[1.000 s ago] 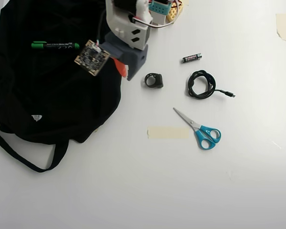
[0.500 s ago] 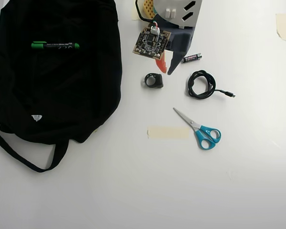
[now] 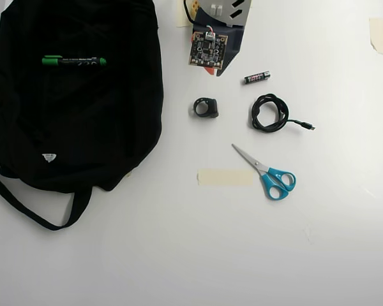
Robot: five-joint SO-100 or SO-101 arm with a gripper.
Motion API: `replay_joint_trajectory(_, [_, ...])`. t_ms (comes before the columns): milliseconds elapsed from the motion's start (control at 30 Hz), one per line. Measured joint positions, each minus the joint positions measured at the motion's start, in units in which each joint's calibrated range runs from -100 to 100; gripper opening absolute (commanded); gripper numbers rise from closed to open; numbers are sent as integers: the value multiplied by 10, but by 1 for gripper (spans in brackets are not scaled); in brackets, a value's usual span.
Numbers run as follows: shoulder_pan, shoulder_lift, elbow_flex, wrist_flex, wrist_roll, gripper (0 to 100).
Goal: Put the green marker into the black bag
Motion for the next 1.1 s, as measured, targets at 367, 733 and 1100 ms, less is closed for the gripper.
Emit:
replay_joint_trajectory(367, [-13,-194,303,-112,3,2])
replay_joint_trajectory(733, [-19,-432,531,-167,6,2])
replay_joint_trajectory(1100, [-19,-633,665,-147,6,2])
